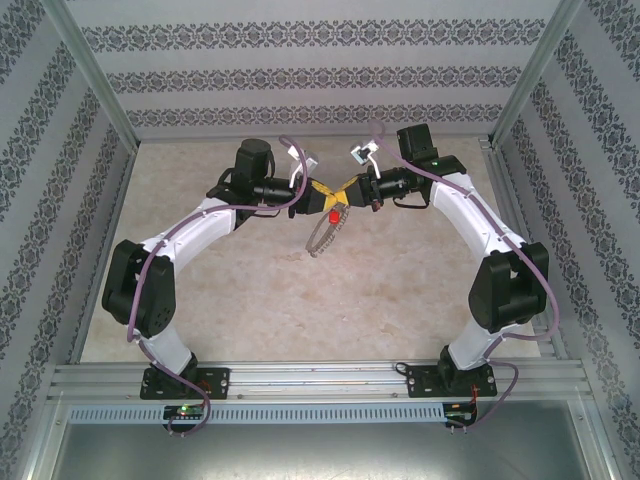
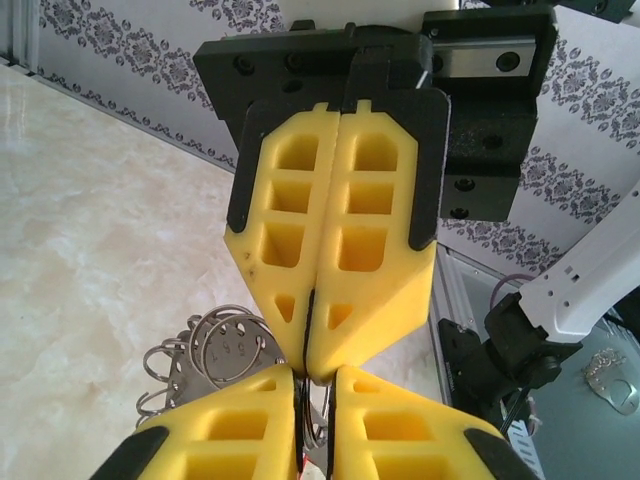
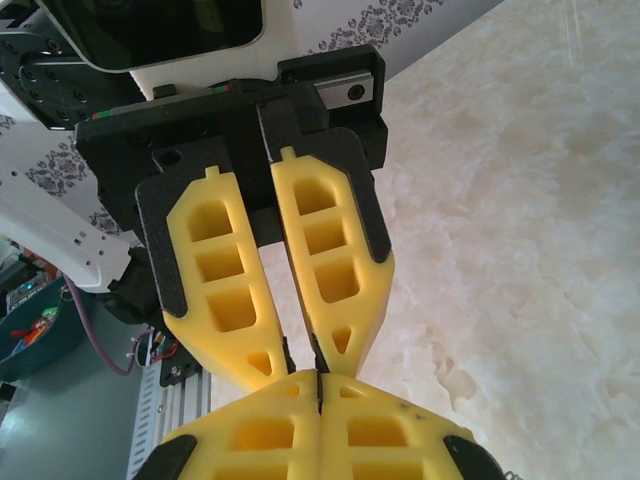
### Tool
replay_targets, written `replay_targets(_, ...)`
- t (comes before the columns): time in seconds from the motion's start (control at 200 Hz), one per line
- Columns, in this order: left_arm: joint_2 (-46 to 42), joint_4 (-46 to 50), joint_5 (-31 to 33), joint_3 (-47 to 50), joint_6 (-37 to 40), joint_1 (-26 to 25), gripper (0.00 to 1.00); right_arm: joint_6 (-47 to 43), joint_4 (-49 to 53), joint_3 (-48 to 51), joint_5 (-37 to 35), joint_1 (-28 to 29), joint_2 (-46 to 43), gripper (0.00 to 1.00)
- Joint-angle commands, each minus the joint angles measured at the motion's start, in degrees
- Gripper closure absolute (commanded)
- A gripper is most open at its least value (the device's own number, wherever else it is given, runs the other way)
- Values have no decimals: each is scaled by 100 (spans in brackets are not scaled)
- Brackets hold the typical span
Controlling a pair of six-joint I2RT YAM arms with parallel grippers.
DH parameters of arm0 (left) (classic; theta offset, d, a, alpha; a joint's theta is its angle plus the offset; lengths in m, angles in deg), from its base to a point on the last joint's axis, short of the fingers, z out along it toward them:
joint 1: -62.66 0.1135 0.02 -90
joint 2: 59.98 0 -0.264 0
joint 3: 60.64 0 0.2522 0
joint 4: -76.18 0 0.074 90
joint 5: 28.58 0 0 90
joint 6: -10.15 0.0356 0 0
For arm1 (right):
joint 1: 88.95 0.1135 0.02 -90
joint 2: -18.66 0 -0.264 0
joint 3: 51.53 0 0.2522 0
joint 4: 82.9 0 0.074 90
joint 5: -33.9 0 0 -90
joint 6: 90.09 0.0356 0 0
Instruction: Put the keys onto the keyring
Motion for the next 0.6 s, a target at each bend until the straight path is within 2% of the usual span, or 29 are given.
replay_targets(0.0,-52,-420,-288,51,-59,-82,92,52,-311,-124,134,45,30,100)
replay_targets(0.185,-62,-623,-262,113,-154,-77,100,226,-506,-74,81,46,17,100)
replay_targets(0.345,-75,-875,-274,223,-251,-83,100,466,-838,39,65,50,-30,100)
replay_targets(0.495,-114,-1603,-152,488,-586,-77,100,692,-1122,153,22,55,-57,100)
replay_targets(0.6,-132,-1633,-132,517,-519,-84,100,802,-1280,227,-6,75,-63,100)
